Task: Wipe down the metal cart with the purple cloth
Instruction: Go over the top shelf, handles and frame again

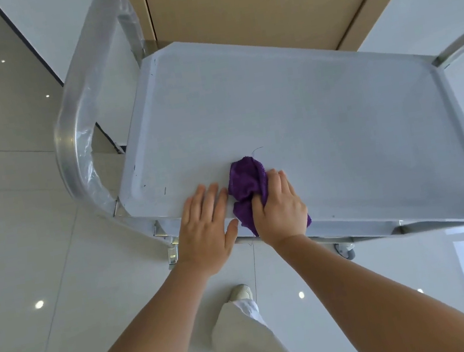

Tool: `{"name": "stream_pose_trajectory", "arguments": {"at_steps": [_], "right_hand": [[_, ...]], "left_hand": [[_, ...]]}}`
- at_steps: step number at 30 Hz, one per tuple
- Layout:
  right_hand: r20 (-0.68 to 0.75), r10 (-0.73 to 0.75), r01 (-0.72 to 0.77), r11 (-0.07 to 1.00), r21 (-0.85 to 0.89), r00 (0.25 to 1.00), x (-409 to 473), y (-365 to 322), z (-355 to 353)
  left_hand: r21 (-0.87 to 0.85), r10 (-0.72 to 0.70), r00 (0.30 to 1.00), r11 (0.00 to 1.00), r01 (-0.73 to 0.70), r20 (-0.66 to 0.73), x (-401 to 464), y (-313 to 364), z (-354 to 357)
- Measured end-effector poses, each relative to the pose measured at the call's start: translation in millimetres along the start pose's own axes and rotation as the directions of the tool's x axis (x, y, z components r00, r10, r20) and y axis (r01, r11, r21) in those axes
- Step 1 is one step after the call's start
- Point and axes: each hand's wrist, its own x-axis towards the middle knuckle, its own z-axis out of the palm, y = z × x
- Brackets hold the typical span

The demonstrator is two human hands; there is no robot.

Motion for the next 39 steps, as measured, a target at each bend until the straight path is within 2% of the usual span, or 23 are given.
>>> {"name": "stream_pose_trajectory", "arguments": {"at_steps": [5,13,20,24,25,26,27,29,30,31,33,37,39], "right_hand": [[0.025,0.021,-0.022,1.0,0.009,0.999,37,-7,3],[0.066,0.002,0.0,1.0,-0.03,0.998,64,-3,2],[0.117,0.022,-0.018,0.999,-0.037,0.993,64,-4,0],[0.117,0.14,-0.141,0.99,0.003,0.983,64,-10,-3],[0.145,0.166,-0.17,0.985,0.019,0.975,64,-14,-4],[0.167,0.172,-0.181,0.983,0.041,0.971,64,-20,-6],[0.173,0.168,-0.183,0.98,0.074,0.97,62,-29,-9],[0.152,0.143,-0.171,0.967,0.191,0.978,53,-54,-18],[0.146,0.141,-0.175,0.95,0.258,0.979,49,-70,-23],[0.159,0.144,-0.19,0.924,0.333,0.977,44,-85,-26],[0.197,0.129,-0.206,0.872,0.444,0.972,41,-117,-36],[0.326,0.06,-0.272,0.704,0.657,0.943,54,-185,-59],[0.374,0.051,-0.322,0.622,0.714,0.926,63,-213,-61]], "left_hand": [[-0.001,0.012,0.999,1.0,-0.012,0.038,35,-14,-3],[-0.036,-0.025,1.0,0.999,0.026,0.016,56,-11,0],[-0.076,0.018,0.99,0.997,-0.007,0.143,55,-15,-7],[-0.211,0.017,0.976,0.977,0.029,0.216,58,-16,-23],[-0.322,0.004,0.975,0.944,0.07,0.222,61,-18,-31],[-0.478,-0.028,0.964,0.864,0.157,0.264,64,-19,-41],[-0.622,-0.076,0.948,0.738,0.262,0.308,66,-21,-53],[-0.794,-0.14,0.895,0.419,0.44,0.423,67,-24,-81],[-0.847,-0.115,0.886,0.263,0.463,0.449,67,-27,-95],[-0.887,-0.078,0.901,0.159,0.434,0.427,65,-30,-108],[-0.922,-0.067,0.929,0.115,0.37,0.365,59,-40,-133],[-0.928,-0.305,0.913,0.17,0.333,0.272,50,-85,-178],[-0.936,-0.378,0.904,0.198,0.291,0.201,50,-106,-195]]}}
